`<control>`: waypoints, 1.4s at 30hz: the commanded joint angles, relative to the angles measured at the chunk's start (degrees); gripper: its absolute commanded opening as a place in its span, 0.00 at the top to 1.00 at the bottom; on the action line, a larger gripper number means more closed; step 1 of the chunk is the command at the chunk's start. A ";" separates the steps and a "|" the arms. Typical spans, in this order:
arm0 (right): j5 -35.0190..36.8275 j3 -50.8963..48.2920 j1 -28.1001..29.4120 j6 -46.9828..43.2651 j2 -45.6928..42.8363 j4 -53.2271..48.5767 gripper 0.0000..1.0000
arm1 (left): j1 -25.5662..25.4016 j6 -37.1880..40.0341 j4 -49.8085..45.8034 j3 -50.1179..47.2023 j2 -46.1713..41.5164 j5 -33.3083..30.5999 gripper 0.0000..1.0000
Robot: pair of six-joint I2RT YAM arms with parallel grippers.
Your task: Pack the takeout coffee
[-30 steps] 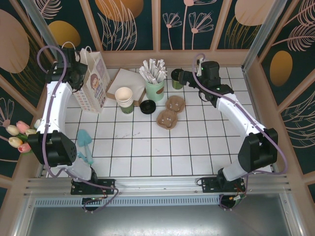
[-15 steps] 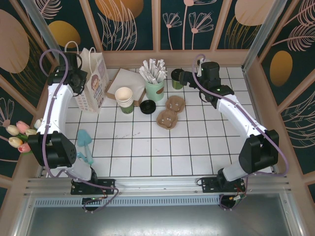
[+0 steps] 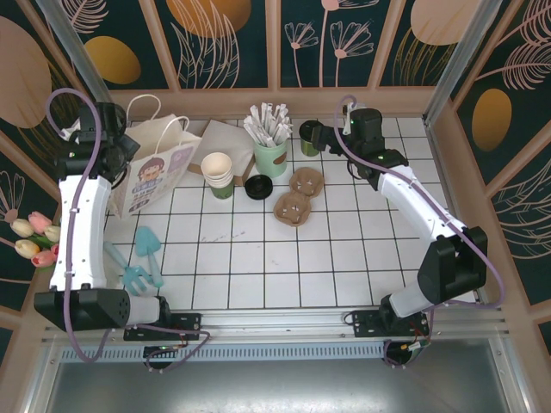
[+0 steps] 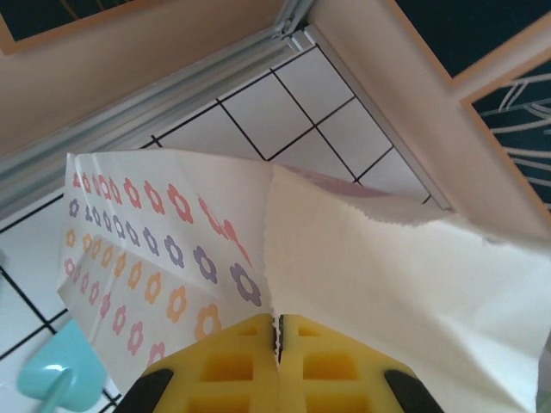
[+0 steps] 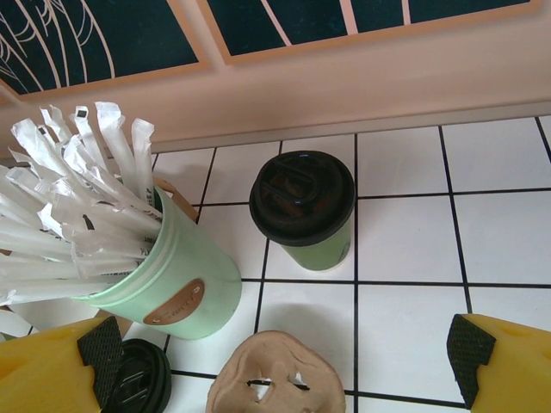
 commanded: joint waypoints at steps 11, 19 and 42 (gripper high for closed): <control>-1.93 -0.65 1.23 -1.37 2.11 -1.31 0.01 | 0.24 13.68 -12.28 6.56 -5.02 5.99 1.00; -6.10 -3.82 1.05 0.22 1.89 -0.21 0.01 | 0.29 16.08 -17.31 9.27 -5.79 12.15 1.00; -21.47 -7.02 -0.15 -16.51 7.38 -1.48 0.01 | 0.13 11.72 -4.44 -11.67 -17.25 38.79 1.00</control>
